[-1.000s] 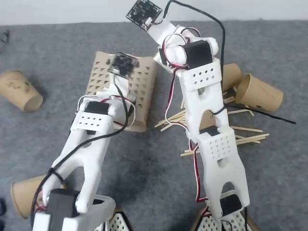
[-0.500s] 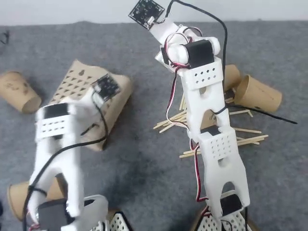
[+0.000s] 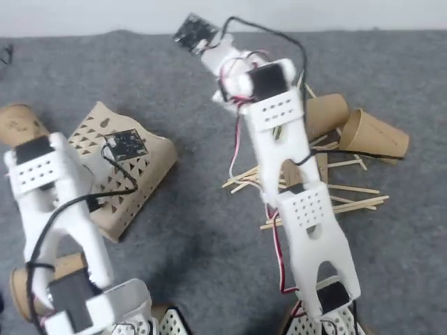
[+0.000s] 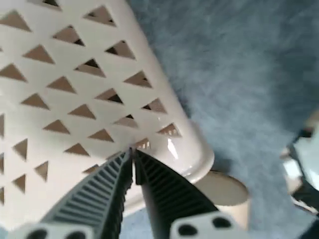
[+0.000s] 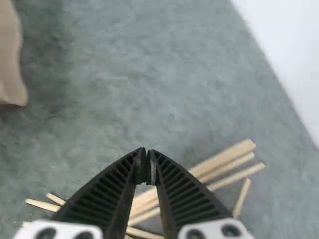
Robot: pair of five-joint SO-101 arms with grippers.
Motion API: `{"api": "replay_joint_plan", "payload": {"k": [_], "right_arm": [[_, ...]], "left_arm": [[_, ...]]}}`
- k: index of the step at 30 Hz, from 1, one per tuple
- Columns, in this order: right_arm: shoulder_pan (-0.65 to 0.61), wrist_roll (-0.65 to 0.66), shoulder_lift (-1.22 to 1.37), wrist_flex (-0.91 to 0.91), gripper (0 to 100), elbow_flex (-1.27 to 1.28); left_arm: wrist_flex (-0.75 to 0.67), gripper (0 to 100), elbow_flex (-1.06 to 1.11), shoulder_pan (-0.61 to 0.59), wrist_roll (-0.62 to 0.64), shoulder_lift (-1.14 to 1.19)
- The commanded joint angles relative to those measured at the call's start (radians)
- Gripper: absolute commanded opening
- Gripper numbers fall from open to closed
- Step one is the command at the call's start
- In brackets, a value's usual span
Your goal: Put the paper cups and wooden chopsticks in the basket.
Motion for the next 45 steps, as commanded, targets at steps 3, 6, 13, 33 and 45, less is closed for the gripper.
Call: {"api": "replay_joint_plan", "payload": {"k": [3, 6, 13, 33, 45], "right_arm": [[-0.067, -0.032, -0.007, -0.076, 2.3, -0.046], [-0.062, -0.109, -0.002, -0.117, 9.0, -0.038], [-0.061, -0.130, 0.058, -0.193, 11.6, -0.038], [-0.064, -0.124, 0.242, -0.449, 11.4, -0.038], [-0.064, -0.081, 0.245, -0.378, 11.4, -0.037]], "left_arm": [[0.064, 2, -0.206, 0.083, 0.215, -0.117], [0.021, 2, -0.292, 0.098, 0.328, -0.230], [-0.244, 2, -0.197, -0.049, 0.841, -0.459], [-0.931, 2, 0.656, -0.471, 1.112, -0.568], [-1.145, 2, 0.817, -0.275, 1.115, -0.566]]}}
